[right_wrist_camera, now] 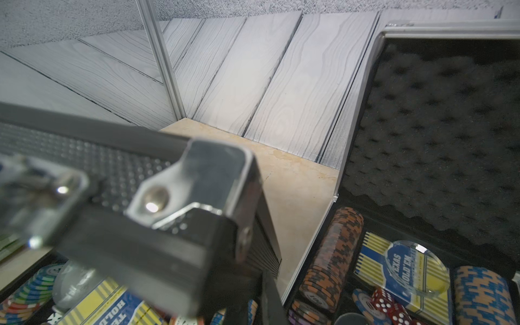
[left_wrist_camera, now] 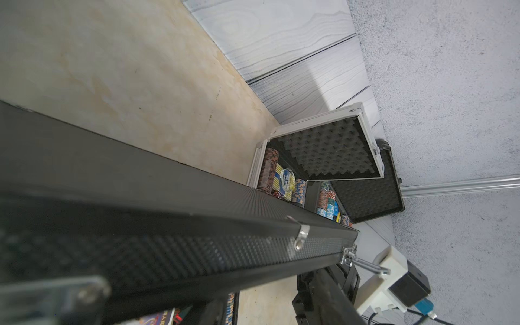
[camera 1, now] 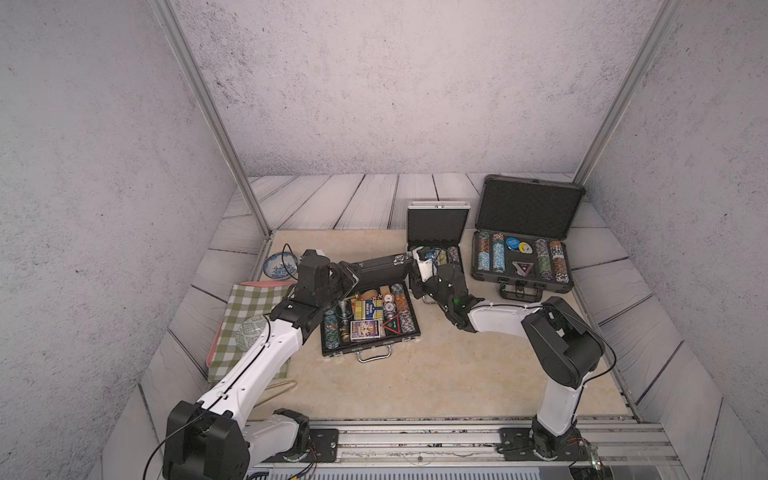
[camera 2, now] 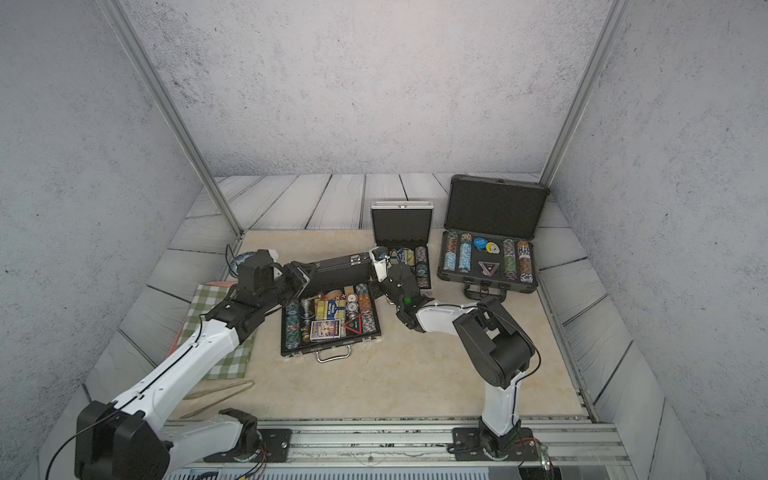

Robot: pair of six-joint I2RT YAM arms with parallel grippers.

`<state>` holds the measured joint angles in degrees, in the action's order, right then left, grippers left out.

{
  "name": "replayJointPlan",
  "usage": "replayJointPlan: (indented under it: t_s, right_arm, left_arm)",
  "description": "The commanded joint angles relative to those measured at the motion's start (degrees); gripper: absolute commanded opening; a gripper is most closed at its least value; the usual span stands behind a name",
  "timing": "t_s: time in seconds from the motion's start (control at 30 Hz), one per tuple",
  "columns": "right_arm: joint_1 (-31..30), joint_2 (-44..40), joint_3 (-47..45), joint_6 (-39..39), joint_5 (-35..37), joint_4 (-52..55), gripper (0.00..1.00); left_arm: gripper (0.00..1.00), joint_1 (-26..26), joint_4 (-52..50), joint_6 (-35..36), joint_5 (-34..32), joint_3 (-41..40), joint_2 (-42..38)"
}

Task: Close the poker set cases
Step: Close the lid of the poker set case.

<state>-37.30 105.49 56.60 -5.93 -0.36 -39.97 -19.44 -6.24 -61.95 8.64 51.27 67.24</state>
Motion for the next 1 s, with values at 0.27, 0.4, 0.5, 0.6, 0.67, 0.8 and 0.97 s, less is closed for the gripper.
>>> replayJointPlan:
  t_s: [0.27,0.4,0.5,0.6,0.67,0.8,0.97]
  right_arm:
    - [1.0,-2.9,-6.9,-7.7,1.3,8.8,0.23]
    - [1.0,-4.7,-9.0,-8.1,1.8,9.3,0.27]
    - [1.0,-6.6,-10.6,-9.1,1.9,10.2,0.31]
    - [1.0,-8.2,-10.3,-11.1,1.8,14.3,0.35]
    - [1.0,-8.9,-8.8,-13.2,1.3,19.4,0.35]
    - [1.0,-10.2,-5.8,-19.1,-1.3,28.1,0.35]
    - [1.0,-12.9,-4.7,-28.4,-5.1,33.2,0.38]
  left_arm:
    - [0.52,-3.3,-2.5,-3.4,-8.0,-1.4,0.1]
    - [0.51,-4.3,-3.0,-4.1,-9.3,-2.6,-0.5]
    - [0.51,-5.1,-3.9,-5.1,-10.1,-3.6,-1.4]
    - [0.51,-6.1,-4.5,-6.3,-10.7,-5.0,-2.5]
    - [0.51,-6.7,-6.0,-6.9,-11.2,-5.3,-3.2]
    - [0.51,-7.7,-8.0,-7.8,-12.0,-6.1,-4.4]
    - [0.51,-8.6,-10.5,-8.9,-12.3,-6.6,-5.6]
